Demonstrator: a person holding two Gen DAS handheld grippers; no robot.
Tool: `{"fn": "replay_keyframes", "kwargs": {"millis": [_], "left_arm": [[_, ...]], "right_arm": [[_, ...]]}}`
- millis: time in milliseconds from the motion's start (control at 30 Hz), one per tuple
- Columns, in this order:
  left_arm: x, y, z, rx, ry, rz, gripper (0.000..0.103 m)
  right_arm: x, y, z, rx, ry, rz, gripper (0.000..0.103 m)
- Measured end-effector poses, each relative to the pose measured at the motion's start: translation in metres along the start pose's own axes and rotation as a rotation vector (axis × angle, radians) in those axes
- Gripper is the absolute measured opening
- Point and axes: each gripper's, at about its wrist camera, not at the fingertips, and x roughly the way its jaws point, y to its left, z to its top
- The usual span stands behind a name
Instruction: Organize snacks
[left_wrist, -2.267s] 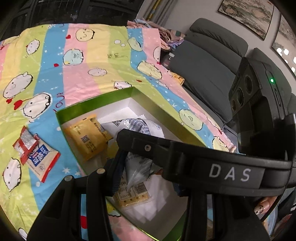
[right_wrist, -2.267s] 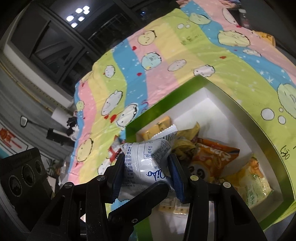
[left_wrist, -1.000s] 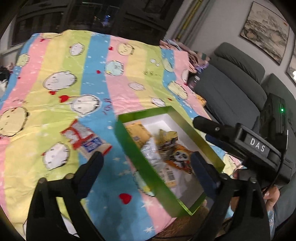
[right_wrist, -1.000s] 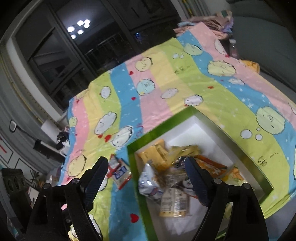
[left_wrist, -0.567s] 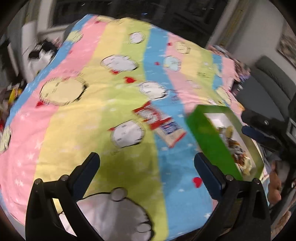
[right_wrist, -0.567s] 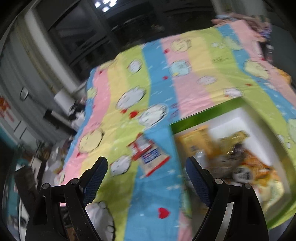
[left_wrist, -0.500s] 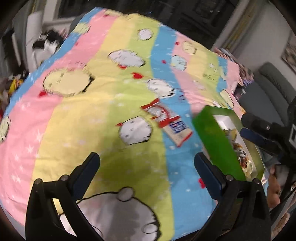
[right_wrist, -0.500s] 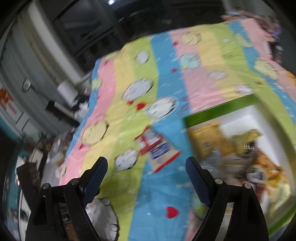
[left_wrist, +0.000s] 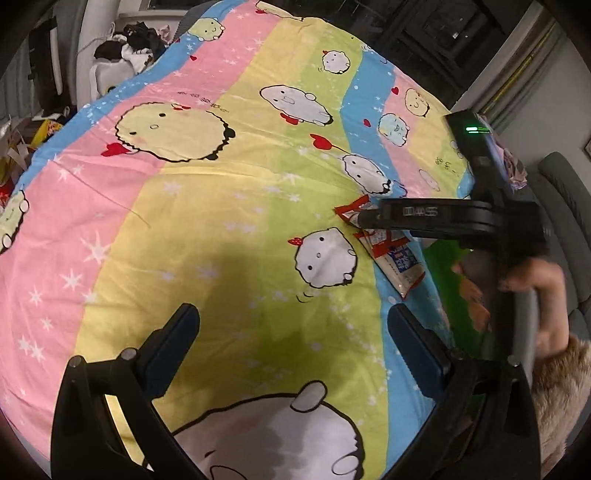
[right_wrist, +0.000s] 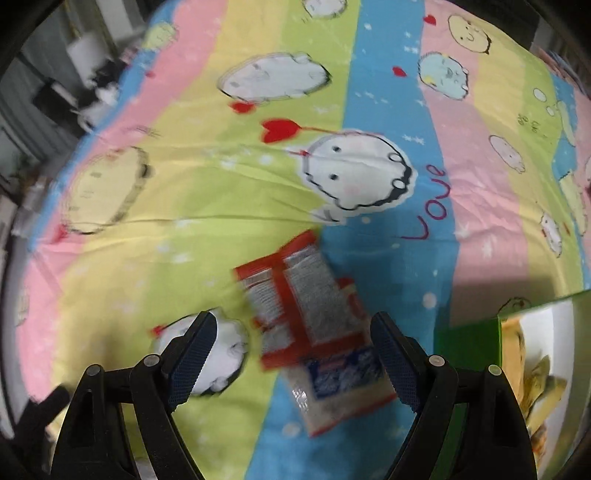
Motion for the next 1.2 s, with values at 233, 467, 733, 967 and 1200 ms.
{"fn": "replay_keyframes", "kwargs": {"millis": [233,467,733,967,1200], "left_arm": [[0.001,-0.001,0.0,0.008,0.006,-0.026,0.102],[0.003,-0.001,0.0,0.001,0.008,-0.005,0.102],[0.002,0.007,0.001,-0.029,0.005,0.032,0.101],[0.002,0.006,-0.001,-0.042,0.023,0.018,0.101],[0.009,-0.017,-0.011,0.009,0.075,-0.078,0.092]], "right_arm": [[0.027,-0.004,0.005,-0.001,0.02,-0.002,0.069],[-0.005,-0.014,-0.017,0.066,-0.028,0.087,0.055],[-0.049,-0.003,-0.094,0.118,-0.056,0.321,0.055],[-0.033,0.005,-0.125,0.131,0.021,0.27,0.057],[-0.048,-0.026,-0.126,0.234,-0.051,0.363,0.068]]}}
